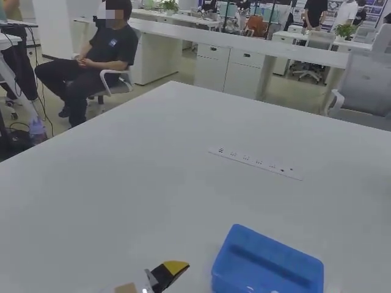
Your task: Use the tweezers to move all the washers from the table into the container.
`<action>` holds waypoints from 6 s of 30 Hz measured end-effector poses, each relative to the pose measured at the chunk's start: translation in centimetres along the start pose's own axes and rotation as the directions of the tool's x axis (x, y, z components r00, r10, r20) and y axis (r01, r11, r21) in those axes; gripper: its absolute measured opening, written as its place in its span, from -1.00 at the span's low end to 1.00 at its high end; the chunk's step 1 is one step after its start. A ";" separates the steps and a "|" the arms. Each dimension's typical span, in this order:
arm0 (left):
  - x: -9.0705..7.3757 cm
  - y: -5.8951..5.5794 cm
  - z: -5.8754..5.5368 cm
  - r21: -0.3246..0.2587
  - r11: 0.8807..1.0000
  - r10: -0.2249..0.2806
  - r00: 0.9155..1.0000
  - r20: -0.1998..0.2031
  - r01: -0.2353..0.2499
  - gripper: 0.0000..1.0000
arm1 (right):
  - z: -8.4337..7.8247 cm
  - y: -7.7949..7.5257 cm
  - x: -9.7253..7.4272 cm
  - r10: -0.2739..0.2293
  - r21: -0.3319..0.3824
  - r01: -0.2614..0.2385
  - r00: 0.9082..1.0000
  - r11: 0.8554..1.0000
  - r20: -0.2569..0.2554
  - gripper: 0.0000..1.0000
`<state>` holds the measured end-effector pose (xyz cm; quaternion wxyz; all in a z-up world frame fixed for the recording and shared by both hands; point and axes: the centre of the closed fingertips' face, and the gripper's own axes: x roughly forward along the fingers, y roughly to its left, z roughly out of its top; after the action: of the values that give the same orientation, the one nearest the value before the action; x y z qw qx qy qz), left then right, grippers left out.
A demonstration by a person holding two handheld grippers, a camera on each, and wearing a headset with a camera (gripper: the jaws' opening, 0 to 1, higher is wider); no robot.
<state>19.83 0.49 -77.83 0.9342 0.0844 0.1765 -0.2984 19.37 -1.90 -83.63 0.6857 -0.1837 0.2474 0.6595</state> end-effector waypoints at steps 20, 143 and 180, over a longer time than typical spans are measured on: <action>0.0 0.1 -0.2 0.008 1.000 0.001 1.000 -0.006 -0.001 0.61 | -0.2 -2.2 -1.5 -0.092 0.344 0.040 0.986 0.938 0.137 -0.95; 0.0 0.2 -0.7 0.022 1.000 0.010 0.999 -0.038 -0.009 0.56 | 4.8 -2.4 6.0 0.042 0.126 -0.054 0.995 0.991 0.096 -0.92; 0.1 0.1 -0.9 0.029 1.000 0.006 0.999 -0.048 -0.004 0.55 | 4.4 -1.9 5.8 0.034 0.003 -0.034 0.998 0.999 0.050 -0.95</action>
<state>19.70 0.77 -78.68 0.9291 0.1054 0.1945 -0.2965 21.70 5.21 -83.57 0.6808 -0.1613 0.2345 0.6750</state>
